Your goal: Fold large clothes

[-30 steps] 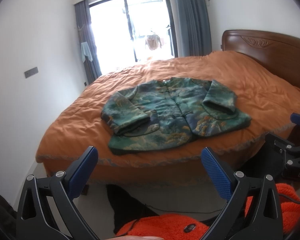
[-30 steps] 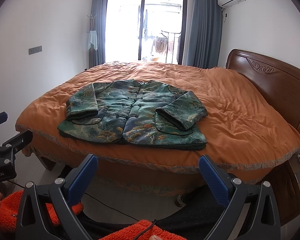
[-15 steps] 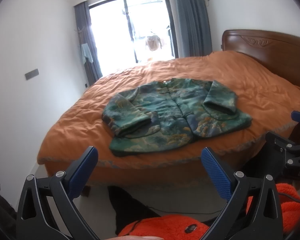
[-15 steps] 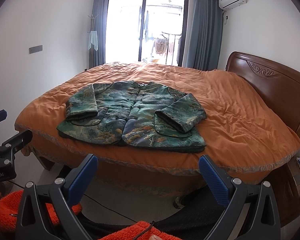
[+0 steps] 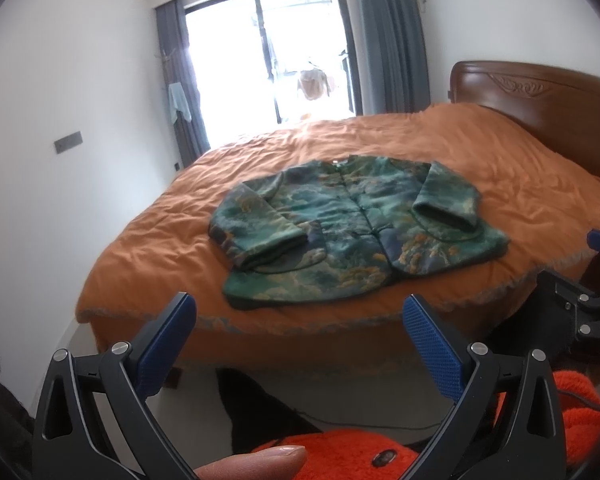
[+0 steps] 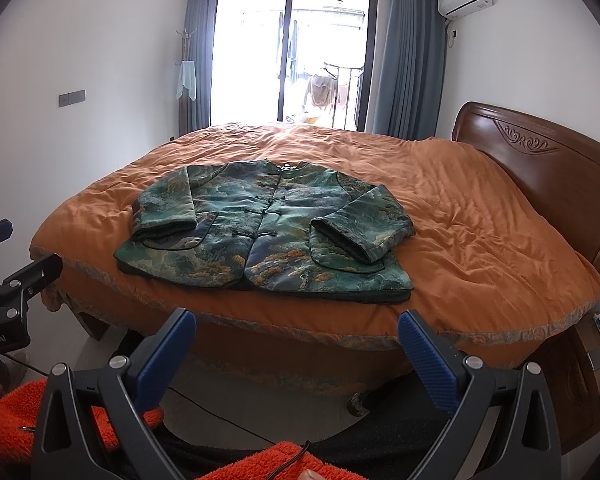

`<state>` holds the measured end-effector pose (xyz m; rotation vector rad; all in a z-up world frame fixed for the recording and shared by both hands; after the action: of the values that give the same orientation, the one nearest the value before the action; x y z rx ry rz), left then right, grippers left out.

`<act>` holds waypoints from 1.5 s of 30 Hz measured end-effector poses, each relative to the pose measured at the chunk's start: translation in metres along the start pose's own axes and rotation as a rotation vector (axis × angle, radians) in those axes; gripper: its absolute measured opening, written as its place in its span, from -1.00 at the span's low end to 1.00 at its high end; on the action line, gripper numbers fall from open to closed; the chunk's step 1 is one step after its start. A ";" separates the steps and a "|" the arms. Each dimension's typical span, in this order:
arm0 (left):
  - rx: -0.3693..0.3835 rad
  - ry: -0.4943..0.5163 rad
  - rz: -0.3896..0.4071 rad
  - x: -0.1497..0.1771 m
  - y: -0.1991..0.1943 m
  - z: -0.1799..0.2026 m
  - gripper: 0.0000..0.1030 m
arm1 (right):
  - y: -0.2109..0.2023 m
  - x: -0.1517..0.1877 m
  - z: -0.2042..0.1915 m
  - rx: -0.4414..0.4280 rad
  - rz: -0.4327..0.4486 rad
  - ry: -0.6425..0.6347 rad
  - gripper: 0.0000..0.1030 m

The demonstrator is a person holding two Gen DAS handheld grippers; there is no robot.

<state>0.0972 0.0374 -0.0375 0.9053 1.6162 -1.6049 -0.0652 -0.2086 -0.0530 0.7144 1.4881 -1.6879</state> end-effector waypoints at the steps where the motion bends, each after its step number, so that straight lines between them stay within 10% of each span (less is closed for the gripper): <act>1: -0.001 0.000 -0.001 0.000 0.001 -0.001 0.99 | 0.000 0.000 0.000 0.000 0.000 0.001 1.00; 9: 0.019 -0.018 0.040 -0.008 0.008 -0.007 1.00 | -0.002 -0.005 0.006 -0.005 0.031 -0.002 1.00; 15: -0.045 0.068 0.152 -0.052 0.019 0.003 0.99 | -0.013 -0.071 0.056 0.075 0.297 -0.065 1.00; 18: -0.078 0.080 0.137 -0.068 0.045 0.004 1.00 | -0.006 -0.106 0.062 -0.034 0.376 -0.125 1.00; 24: 0.000 -0.114 -0.045 -0.040 0.094 -0.011 0.99 | 0.037 -0.116 0.047 -0.140 0.289 -0.118 1.00; 30: -0.110 -0.020 -0.103 -0.009 0.105 -0.005 0.99 | 0.082 -0.078 0.013 -0.158 0.220 -0.219 1.00; 45: -0.027 0.099 -0.225 0.006 0.141 0.041 0.99 | 0.150 -0.048 0.021 -0.228 0.100 -0.063 1.00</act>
<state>0.2128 -0.0038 -0.1179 0.8242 1.8599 -1.7066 0.0877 -0.2257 -0.0939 0.5973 1.5437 -1.4252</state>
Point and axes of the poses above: each gripper's, at about its wrist camera, not at the fingertips, and y roughly the way its jaws point, z to its right, x to its underside, the point moved 8 cm from there along y, roughly the way its jaws point, and after that the axes turned 7 degrees about -y, right-handed, at the moved point
